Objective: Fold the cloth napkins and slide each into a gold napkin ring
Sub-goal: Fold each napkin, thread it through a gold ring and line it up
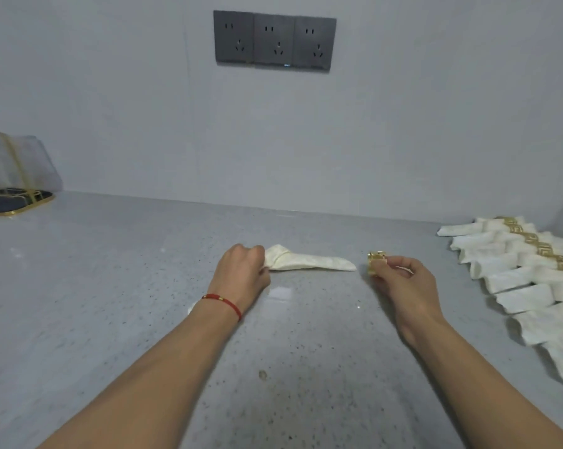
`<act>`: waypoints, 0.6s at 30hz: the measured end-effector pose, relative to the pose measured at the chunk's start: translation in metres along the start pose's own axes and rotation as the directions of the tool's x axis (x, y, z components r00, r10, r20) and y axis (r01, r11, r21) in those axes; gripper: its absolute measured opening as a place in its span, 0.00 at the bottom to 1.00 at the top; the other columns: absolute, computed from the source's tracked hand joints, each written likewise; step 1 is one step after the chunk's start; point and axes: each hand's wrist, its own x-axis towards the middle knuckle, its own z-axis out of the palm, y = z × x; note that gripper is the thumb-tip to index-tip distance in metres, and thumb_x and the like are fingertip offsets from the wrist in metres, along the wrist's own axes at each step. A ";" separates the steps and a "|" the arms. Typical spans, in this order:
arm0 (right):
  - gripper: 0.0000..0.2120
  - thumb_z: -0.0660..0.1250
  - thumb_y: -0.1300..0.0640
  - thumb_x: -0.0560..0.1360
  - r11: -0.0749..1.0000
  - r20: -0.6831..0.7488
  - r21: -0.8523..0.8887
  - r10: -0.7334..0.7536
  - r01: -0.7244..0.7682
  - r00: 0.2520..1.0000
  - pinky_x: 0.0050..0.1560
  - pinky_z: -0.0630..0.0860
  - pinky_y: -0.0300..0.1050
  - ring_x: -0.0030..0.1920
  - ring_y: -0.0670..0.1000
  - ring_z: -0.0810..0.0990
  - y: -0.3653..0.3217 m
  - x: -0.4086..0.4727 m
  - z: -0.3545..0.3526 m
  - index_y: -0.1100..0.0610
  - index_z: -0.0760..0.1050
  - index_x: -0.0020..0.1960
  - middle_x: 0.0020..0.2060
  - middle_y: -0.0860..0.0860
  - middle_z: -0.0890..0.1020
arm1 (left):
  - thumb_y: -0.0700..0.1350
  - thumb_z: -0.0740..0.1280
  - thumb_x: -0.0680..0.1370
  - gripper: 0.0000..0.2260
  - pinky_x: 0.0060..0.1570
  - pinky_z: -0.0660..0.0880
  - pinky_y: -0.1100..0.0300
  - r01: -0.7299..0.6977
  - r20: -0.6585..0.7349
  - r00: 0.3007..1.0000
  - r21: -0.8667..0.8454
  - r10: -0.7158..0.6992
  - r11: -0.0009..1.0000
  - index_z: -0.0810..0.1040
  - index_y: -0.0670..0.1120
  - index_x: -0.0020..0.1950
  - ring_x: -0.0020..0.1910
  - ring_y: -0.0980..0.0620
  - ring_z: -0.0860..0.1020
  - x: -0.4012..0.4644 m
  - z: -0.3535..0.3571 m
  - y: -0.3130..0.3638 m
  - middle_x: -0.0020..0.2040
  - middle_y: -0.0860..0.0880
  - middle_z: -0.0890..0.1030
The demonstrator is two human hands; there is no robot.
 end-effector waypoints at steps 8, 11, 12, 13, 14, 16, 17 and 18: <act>0.20 0.78 0.65 0.72 0.996 0.126 0.088 -0.001 -0.010 0.992 0.65 0.79 0.58 0.57 0.58 0.85 0.000 0.009 -0.001 0.56 0.75 0.59 0.53 0.55 0.85 | 0.37 0.77 0.64 0.12 0.28 0.61 0.61 -0.063 -0.198 0.979 -0.079 0.046 0.995 0.73 0.42 0.30 0.27 0.51 0.64 0.000 -0.010 0.001 0.29 0.48 0.71; 0.21 0.79 0.60 0.72 0.999 0.222 0.051 -0.018 0.007 0.975 0.68 0.76 0.60 0.59 0.56 0.84 -0.002 0.013 -0.002 0.53 0.75 0.61 0.54 0.52 0.86 | 0.36 0.78 0.63 0.13 0.28 0.61 0.61 -0.139 -0.204 0.972 -0.108 0.115 0.984 0.74 0.42 0.30 0.28 0.52 0.65 0.003 -0.008 0.000 0.29 0.48 0.72; 0.21 0.79 0.59 0.71 0.999 0.260 0.029 -0.023 0.016 0.965 0.69 0.75 0.60 0.59 0.55 0.84 -0.002 0.013 -0.002 0.51 0.76 0.61 0.54 0.51 0.86 | 0.36 0.78 0.63 0.12 0.28 0.62 0.61 -0.162 -0.207 0.969 -0.120 0.135 0.979 0.74 0.42 0.31 0.29 0.53 0.65 0.003 -0.007 -0.001 0.29 0.48 0.72; 0.22 0.79 0.57 0.71 1.000 0.299 0.006 -0.027 0.027 0.954 0.69 0.75 0.60 0.58 0.55 0.84 -0.003 0.013 -0.003 0.49 0.76 0.62 0.53 0.50 0.87 | 0.36 0.78 0.64 0.12 0.28 0.63 0.61 -0.185 -0.214 0.965 -0.135 0.154 0.973 0.75 0.42 0.31 0.29 0.53 0.66 0.003 -0.006 -0.002 0.29 0.48 0.73; 0.23 0.79 0.57 0.72 0.999 0.348 -0.015 -0.036 0.043 0.937 0.69 0.75 0.60 0.58 0.55 0.85 -0.005 0.012 -0.004 0.47 0.76 0.63 0.54 0.50 0.87 | 0.37 0.78 0.65 0.11 0.29 0.64 0.61 -0.205 -0.214 0.962 -0.151 0.170 0.967 0.75 0.42 0.32 0.30 0.53 0.67 0.003 -0.006 -0.003 0.30 0.49 0.74; 0.24 0.78 0.57 0.72 0.994 0.468 -0.051 -0.065 0.101 0.881 0.69 0.75 0.59 0.58 0.54 0.85 -0.012 0.007 -0.007 0.44 0.77 0.65 0.55 0.50 0.87 | 0.37 0.77 0.67 0.09 0.29 0.68 0.60 -0.226 -0.212 0.960 -0.183 0.186 0.957 0.76 0.42 0.34 0.31 0.53 0.70 0.002 -0.007 -0.004 0.31 0.49 0.75; 0.23 0.78 0.58 0.73 0.986 0.519 -0.068 -0.093 0.150 0.849 0.69 0.75 0.58 0.58 0.54 0.85 -0.015 0.005 -0.009 0.44 0.78 0.65 0.55 0.50 0.87 | 0.37 0.77 0.67 0.09 0.29 0.70 0.58 -0.236 -0.215 0.957 -0.197 0.192 0.952 0.77 0.42 0.35 0.32 0.52 0.71 0.002 -0.008 -0.005 0.31 0.49 0.75; 0.22 0.78 0.59 0.73 0.975 0.556 -0.086 -0.123 0.204 0.822 0.68 0.76 0.57 0.58 0.53 0.85 -0.019 0.001 -0.010 0.44 0.80 0.64 0.56 0.50 0.86 | 0.38 0.77 0.67 0.08 0.29 0.72 0.57 -0.246 -0.216 0.955 -0.209 0.201 0.947 0.77 0.42 0.35 0.32 0.52 0.71 0.001 -0.009 -0.004 0.32 0.49 0.75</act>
